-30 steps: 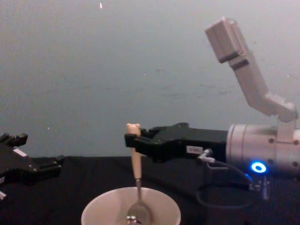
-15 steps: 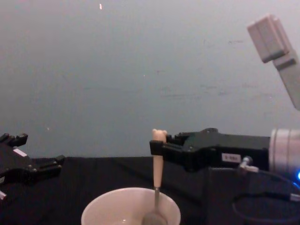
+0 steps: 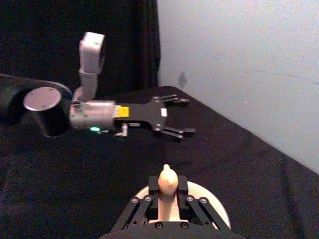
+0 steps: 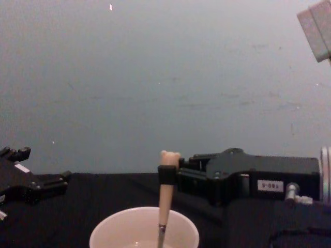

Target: Pick up the stirring spoon with one hand, stir inside the cup, then place it back in its original position.

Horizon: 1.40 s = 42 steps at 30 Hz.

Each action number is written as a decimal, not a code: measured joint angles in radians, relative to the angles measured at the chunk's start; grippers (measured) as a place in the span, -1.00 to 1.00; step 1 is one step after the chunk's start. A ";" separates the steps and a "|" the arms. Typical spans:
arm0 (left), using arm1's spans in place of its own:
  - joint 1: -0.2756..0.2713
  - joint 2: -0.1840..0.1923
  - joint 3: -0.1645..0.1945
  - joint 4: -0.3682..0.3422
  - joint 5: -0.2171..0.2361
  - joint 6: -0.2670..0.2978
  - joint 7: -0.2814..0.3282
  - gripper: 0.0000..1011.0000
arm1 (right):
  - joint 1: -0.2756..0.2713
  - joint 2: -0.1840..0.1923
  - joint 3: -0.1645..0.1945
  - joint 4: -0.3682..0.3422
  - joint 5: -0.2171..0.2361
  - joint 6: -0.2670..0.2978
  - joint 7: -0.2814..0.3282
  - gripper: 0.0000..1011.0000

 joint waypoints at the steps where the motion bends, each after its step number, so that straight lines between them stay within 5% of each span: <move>1: 0.000 0.000 0.000 0.000 0.000 0.000 0.000 0.98 | 0.000 0.000 0.000 0.000 0.000 0.000 0.000 -0.58; 9: 0.000 0.000 0.000 0.000 0.000 0.000 0.000 0.98 | 0.016 -0.015 -0.040 0.001 0.010 0.006 -0.001 -0.58; 24: 0.000 0.000 0.000 0.000 0.000 0.000 0.000 0.98 | 0.101 -0.117 -0.086 0.119 -0.022 -0.003 -0.041 -0.58; 42: 0.000 0.000 0.000 0.000 0.000 0.000 0.000 0.98 | 0.183 -0.196 -0.054 0.279 -0.064 -0.015 -0.090 -0.58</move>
